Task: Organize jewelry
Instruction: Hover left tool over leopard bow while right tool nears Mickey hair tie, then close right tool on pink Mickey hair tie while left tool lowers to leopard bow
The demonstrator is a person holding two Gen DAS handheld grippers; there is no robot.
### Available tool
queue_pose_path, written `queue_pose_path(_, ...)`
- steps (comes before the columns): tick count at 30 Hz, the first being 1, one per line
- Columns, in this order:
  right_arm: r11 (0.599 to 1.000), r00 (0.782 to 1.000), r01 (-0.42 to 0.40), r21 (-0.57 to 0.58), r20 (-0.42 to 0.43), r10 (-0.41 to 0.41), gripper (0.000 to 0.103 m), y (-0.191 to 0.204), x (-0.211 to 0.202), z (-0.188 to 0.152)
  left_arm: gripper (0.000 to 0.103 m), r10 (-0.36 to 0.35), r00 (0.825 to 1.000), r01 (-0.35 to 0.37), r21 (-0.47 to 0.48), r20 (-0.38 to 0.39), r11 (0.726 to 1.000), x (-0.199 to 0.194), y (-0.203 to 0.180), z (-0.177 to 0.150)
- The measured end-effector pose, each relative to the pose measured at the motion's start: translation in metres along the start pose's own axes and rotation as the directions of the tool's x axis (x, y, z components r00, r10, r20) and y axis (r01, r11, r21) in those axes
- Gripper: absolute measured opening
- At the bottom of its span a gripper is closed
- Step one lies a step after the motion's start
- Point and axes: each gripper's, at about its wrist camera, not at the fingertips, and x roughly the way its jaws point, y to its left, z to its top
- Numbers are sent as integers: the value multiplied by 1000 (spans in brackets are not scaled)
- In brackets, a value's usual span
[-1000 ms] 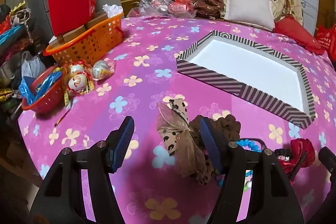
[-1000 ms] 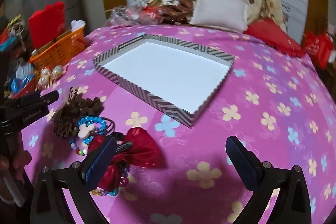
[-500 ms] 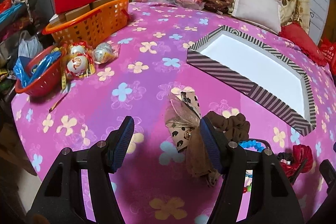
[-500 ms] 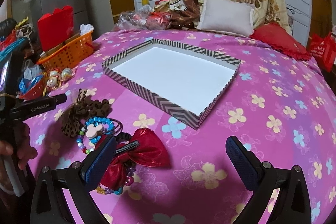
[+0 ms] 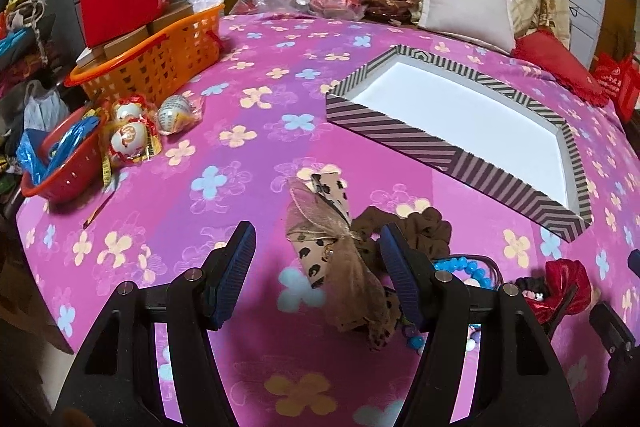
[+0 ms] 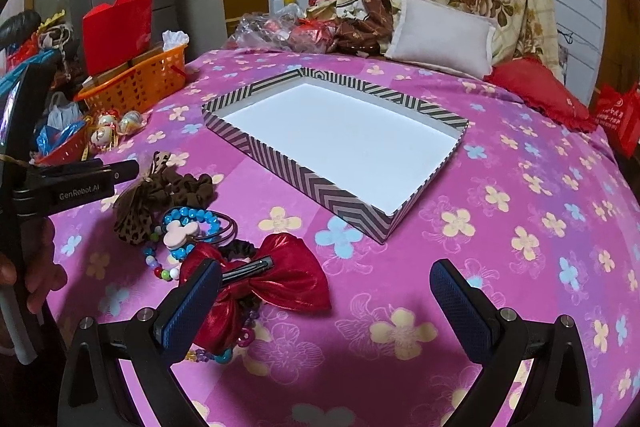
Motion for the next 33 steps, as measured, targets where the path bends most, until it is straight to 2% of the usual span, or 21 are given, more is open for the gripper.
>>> queue_pose_path(27, 998, 998, -58, -38, -2, 58, 101, 14, -2, -3, 65, 11, 1000, -11, -4, -21, 1000, 8, 4, -3)
queue_pose_path(33, 996, 997, -73, -40, -4, 73, 96, 16, -3, -4, 65, 6, 999, -7, -23, -32, 1000, 10, 13, 0)
